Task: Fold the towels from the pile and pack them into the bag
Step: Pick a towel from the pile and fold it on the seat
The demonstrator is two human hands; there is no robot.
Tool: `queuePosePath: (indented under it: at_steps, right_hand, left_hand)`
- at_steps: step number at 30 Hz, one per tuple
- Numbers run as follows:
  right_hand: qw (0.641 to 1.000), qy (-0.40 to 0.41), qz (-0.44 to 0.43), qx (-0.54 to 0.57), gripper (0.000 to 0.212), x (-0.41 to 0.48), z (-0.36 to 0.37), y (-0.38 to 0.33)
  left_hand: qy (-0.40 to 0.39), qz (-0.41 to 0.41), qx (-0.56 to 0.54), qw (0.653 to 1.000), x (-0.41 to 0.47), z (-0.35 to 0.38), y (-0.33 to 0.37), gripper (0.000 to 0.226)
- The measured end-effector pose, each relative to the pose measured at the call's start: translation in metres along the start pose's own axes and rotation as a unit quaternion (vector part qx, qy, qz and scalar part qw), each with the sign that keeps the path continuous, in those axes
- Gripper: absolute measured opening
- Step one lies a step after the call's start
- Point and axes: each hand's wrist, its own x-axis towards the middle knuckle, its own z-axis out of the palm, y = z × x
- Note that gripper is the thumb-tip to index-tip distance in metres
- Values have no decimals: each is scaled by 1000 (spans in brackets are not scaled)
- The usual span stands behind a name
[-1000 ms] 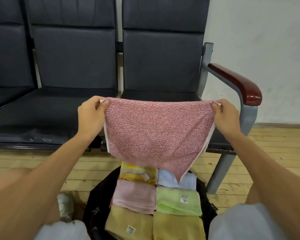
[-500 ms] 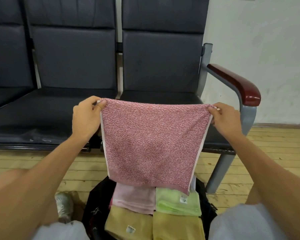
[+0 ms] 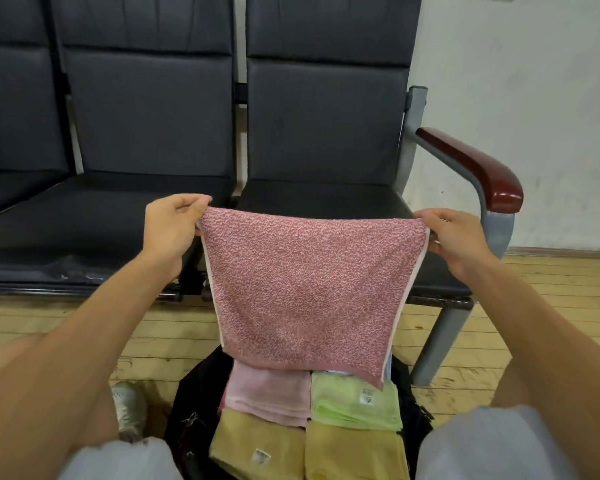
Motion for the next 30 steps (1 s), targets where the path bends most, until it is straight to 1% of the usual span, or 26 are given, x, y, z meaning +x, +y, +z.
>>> queuePosePath:
  at_steps: [2,5,7,9,10,12,15,17,19,21,24,27,30]
  right_hand:
    - [1000,1,-14,-15,22,-2,0,0]
    - [997,-1,-56,-58,22,-2,-2,0]
    - [988,-5,-85,-129,30,-2,-3,1]
    - [970,-4,-106,-218,32,-5,-4,2]
    - [962,1,-116,-247,32,-7,-4,1]
    - [953,22,-143,-266,28,-9,-4,-1]
    - [946,77,-197,-244,23,-8,-5,-4]
    - [941,102,-210,-244,23,-8,-3,-2]
    - [938,131,-205,-247,23,-6,-2,1]
    - [945,145,-193,-222,19,-3,0,1]
    - [964,116,-159,-178,6,-3,4,3]
    - [975,69,-120,-172,4,-6,7,6]
    - [977,62,-134,-151,7,3,13,-1]
  left_hand:
    - [-2,23,34,999,0,-2,0,23]
    - [-5,82,131,988,0,-6,0,27]
    - [-1,119,194,974,0,-9,0,31]
    - [7,145,233,961,-1,-10,-2,32]
    - [14,154,244,957,-2,-10,-2,30]
    - [32,171,247,953,-4,-8,-1,25]
    - [66,202,221,952,-4,-6,0,20]
    - [79,199,210,954,-3,-4,-1,18]
    - [88,188,213,955,-4,1,-2,14]
    - [92,170,199,961,-5,6,-2,10]
    - [47,122,140,981,-7,10,-4,4]
    - [-10,69,99,993,-10,15,-4,6]
    - [-40,33,73,996,2,21,0,7]
